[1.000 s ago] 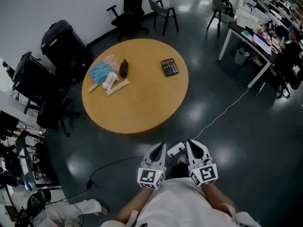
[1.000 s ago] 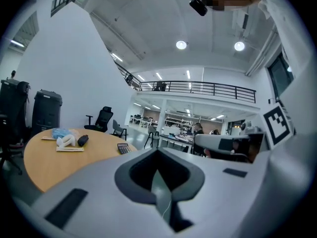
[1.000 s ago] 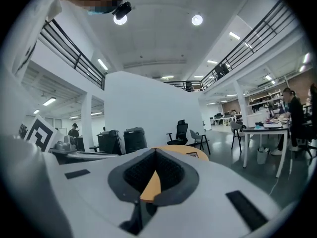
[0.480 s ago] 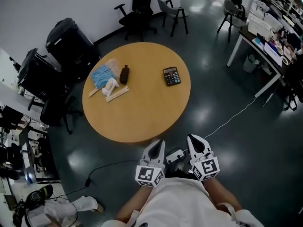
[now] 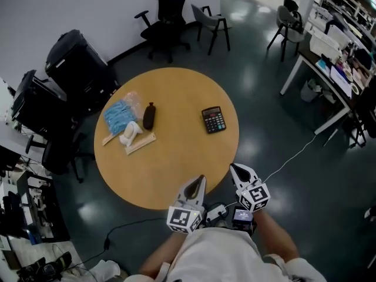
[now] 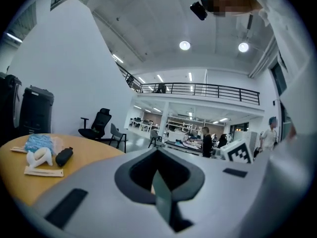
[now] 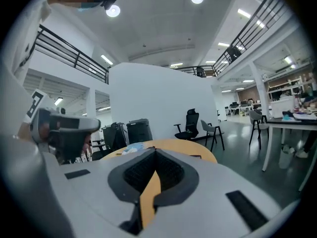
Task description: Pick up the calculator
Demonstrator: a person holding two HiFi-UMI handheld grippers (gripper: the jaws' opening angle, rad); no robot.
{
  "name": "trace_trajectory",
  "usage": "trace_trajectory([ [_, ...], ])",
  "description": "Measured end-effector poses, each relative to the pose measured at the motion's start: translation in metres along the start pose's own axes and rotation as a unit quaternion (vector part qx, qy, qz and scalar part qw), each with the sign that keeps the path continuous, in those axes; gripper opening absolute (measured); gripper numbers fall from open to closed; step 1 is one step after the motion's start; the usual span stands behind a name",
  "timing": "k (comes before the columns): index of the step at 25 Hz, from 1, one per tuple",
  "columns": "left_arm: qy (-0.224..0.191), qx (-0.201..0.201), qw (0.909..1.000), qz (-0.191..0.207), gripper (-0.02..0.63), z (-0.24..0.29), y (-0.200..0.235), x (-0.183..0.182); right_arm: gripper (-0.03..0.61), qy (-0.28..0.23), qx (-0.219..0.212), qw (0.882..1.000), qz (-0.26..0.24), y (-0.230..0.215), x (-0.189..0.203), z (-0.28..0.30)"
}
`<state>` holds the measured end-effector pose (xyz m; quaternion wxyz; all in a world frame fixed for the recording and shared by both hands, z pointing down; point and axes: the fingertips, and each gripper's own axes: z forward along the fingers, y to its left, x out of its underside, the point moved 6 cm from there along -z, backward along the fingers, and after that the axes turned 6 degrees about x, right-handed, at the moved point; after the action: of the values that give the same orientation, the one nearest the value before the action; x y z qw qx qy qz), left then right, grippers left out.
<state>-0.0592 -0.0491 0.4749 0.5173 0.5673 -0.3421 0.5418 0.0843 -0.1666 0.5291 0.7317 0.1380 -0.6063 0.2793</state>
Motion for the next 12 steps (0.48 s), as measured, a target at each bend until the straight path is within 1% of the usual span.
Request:
trace_trajectory([
  [4, -0.007, 0.022, 0.9997, 0.002, 0.006, 0.032, 0.032, -0.013, 0.015, 0.022, 0.001, 1.000, -0.019, -0.052, 0.008, 0.079],
  [6, -0.006, 0.028, 0.9996, -0.002, 0.006, 0.045, 0.048, -0.015, 0.015, 0.034, 0.001, 0.999, -0.019, -0.077, 0.011, 0.118],
  [9, -0.009, 0.037, 0.9992, -0.013, 0.006, 0.061, 0.072, -0.017, 0.018, 0.063, -0.014, 0.998, -0.012, -0.111, 0.020, 0.176],
  [12, -0.010, 0.045, 0.9987, -0.023, 0.006, 0.073, 0.095, -0.016, 0.021, 0.091, -0.033, 0.995, -0.017, -0.139, 0.030, 0.226],
])
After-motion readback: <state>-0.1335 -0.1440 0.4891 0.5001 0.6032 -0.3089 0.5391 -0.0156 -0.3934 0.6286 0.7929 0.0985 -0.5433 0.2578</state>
